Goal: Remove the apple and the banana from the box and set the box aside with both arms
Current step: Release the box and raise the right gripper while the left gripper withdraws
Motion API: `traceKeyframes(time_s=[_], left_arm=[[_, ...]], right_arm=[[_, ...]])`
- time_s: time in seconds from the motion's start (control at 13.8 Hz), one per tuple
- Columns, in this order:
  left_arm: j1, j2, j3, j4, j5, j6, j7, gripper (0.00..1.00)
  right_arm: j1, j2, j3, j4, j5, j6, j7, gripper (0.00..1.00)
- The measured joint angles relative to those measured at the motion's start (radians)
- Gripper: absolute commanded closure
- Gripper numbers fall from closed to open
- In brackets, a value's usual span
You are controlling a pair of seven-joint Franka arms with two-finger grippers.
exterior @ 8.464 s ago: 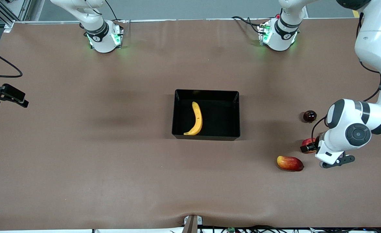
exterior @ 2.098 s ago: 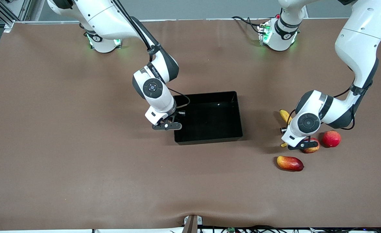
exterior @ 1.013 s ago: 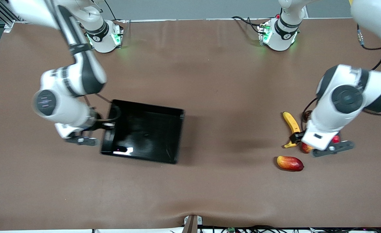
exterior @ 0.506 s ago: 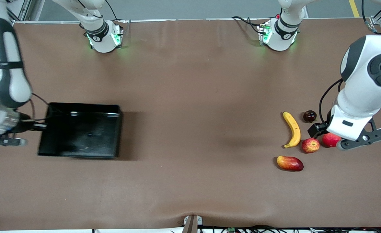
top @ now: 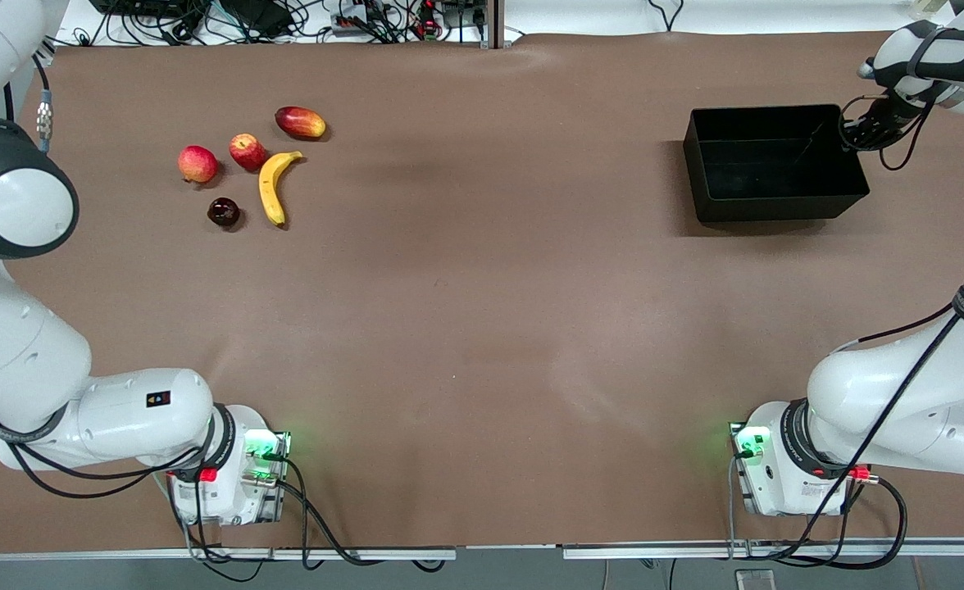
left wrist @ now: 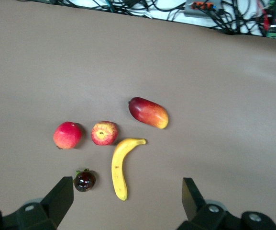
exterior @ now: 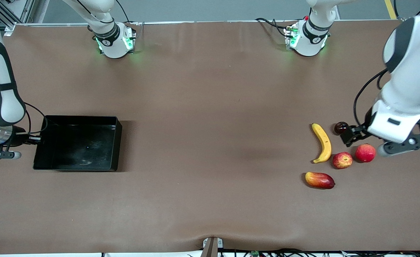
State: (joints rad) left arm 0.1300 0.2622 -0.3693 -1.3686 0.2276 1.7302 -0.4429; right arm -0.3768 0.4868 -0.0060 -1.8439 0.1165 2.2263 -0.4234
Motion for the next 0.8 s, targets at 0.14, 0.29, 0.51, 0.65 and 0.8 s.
traceKeyframes(time_s=[0.14, 0.29, 0.51, 0.65, 0.8], left_arm=[[-0.056, -0.047, 0.122, -0.002, -0.087, -0.006, 0.099, 0.0], [-0.09, -0.094, 0.188, -0.024, -0.12, -0.036, 0.175, 0.0], [-0.144, -0.179, 0.264, -0.095, -0.182, -0.082, 0.254, 0.0], [-0.166, -0.233, 0.298, -0.144, -0.191, -0.092, 0.293, 0.0], [-0.167, -0.272, 0.309, -0.179, -0.194, -0.115, 0.31, 0.0]], right_arm=[[-0.005, 0.008, 0.001, 0.001, 0.002, -0.002, -0.006, 0.0], [-0.005, 0.009, 0.008, 0.026, 0.003, 0.001, -0.019, 0.0], [0.015, 0.008, 0.031, 0.148, 0.003, -0.003, -0.033, 0.0], [0.034, 0.008, 0.035, 0.224, 0.002, -0.013, -0.036, 0.0], [0.072, 0.007, 0.036, 0.287, 0.0, -0.043, -0.039, 0.0]])
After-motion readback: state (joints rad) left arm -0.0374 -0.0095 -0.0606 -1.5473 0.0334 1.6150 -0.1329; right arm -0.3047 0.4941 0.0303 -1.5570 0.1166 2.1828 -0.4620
